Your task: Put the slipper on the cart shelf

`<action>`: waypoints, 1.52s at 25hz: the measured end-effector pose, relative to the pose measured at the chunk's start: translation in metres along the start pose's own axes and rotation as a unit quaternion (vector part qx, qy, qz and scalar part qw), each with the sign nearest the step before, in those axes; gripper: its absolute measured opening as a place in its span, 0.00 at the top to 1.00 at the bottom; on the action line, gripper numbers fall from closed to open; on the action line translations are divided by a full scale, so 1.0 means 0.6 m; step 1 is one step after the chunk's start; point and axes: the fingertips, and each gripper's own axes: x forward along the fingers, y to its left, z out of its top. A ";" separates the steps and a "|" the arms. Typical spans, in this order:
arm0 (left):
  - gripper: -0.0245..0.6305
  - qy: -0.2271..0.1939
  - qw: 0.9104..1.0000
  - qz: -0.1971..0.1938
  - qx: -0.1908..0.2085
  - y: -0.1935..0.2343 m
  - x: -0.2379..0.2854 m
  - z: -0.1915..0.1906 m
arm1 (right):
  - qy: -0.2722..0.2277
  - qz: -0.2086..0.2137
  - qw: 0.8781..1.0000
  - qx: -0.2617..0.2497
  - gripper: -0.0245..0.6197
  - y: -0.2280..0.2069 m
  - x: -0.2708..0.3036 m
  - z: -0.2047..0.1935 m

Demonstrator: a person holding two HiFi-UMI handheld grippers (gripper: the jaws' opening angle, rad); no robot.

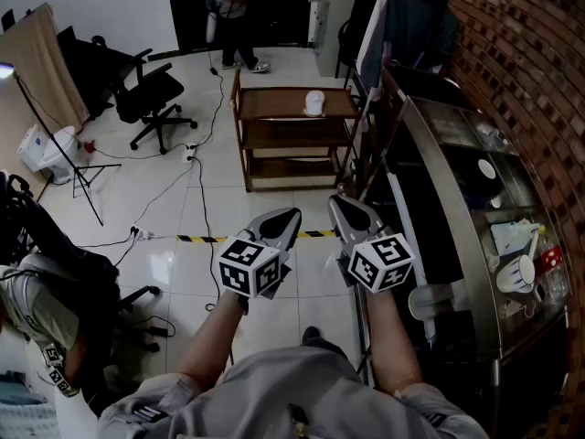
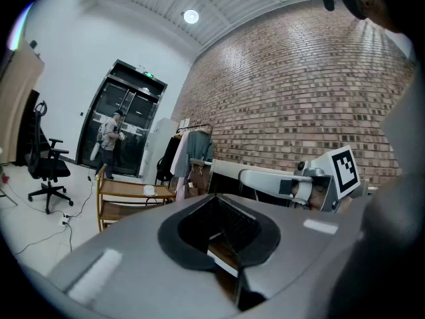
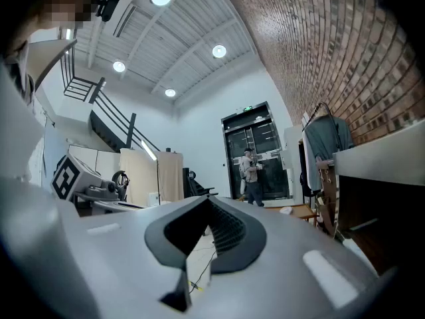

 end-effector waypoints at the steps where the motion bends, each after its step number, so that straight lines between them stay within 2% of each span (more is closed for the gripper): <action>1: 0.95 -0.001 1.000 0.001 0.000 0.000 0.015 0.001 | -0.001 0.000 1.000 -0.001 0.96 -0.016 0.003 0.002; 10: 0.95 -0.010 1.000 0.018 0.000 0.014 0.138 0.019 | 0.002 0.008 1.000 -0.003 0.96 -0.140 0.045 0.014; 19: 0.95 -0.008 0.999 0.032 -0.007 0.076 0.240 0.034 | 0.016 0.004 1.000 0.015 0.96 -0.247 0.105 -0.001; 26: 0.95 0.008 1.000 0.022 -0.015 0.172 0.325 0.029 | 0.035 -0.013 0.999 0.016 0.96 -0.318 0.202 -0.027; 38: 0.95 0.039 0.999 -0.009 -0.031 0.414 0.455 0.060 | 0.048 -0.064 0.997 0.011 0.96 -0.405 0.457 -0.021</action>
